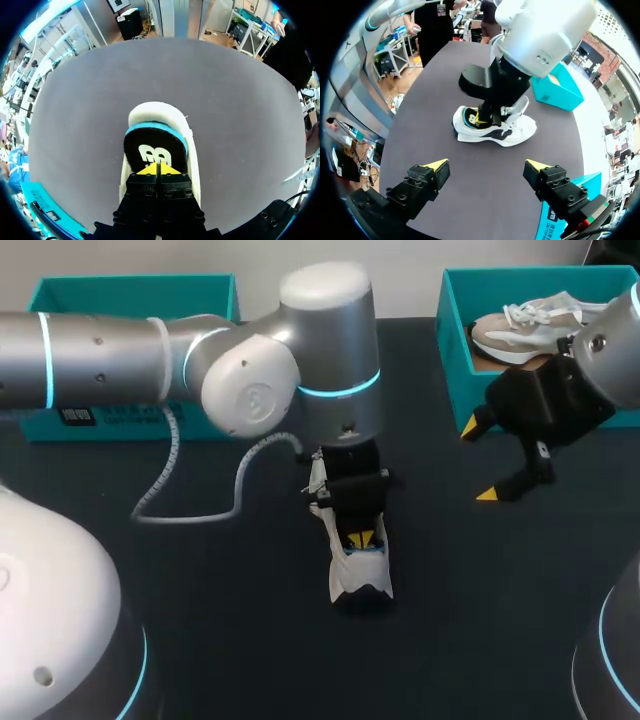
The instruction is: Take the shoe out of the shoebox, open the shoe tongue, remove and reinsert the insole, then place the shoe into the shoebox
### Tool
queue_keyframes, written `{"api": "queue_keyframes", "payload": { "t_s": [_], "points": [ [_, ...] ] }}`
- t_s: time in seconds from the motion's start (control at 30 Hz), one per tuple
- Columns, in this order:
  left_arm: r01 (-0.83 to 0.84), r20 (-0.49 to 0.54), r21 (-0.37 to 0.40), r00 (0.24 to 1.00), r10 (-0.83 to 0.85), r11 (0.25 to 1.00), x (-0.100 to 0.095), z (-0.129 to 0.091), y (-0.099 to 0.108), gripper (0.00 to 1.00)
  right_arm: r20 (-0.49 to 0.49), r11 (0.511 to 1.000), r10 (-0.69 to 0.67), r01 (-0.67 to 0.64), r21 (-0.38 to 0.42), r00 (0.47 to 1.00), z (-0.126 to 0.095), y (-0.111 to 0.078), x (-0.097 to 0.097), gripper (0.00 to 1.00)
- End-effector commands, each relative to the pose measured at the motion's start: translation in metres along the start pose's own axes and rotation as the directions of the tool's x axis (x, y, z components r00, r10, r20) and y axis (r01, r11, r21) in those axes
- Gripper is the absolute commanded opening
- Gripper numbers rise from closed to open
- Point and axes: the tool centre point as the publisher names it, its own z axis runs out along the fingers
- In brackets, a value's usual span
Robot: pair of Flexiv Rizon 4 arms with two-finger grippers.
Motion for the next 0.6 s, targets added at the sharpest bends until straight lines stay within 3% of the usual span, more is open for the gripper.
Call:
{"api": "queue_keyframes", "payload": {
  "t_s": [0.03, 0.23, 0.47, 0.6],
  "points": [
    [0.011, -0.026, 0.008, 1.000, -0.011, 1.000, -0.006, 0.023, 0.003, 0.00, 0.001, 1.000, 0.000, 0.000, 0.003, 1.000, 0.001, 0.000, 0.000, 1.00],
    [0.028, -0.038, 0.001, 0.999, -0.028, 1.000, 0.000, 0.030, 0.006, 0.00, 0.001, 1.000, 0.000, 0.000, 0.003, 1.000, 0.001, 0.000, 0.000, 1.00],
    [-0.003, 0.000, -0.007, 1.000, 0.003, 1.000, 0.002, -0.005, -0.003, 0.00, 0.001, 1.000, 0.000, 0.000, 0.003, 1.000, 0.001, 0.000, 0.000, 1.00],
    [-0.043, -0.009, 0.029, 0.999, 0.043, 0.999, 0.001, -0.010, -0.015, 0.00, 0.001, 1.000, 0.000, 0.000, 0.003, 1.000, 0.001, 0.000, 0.000, 1.00]
  ]
}}
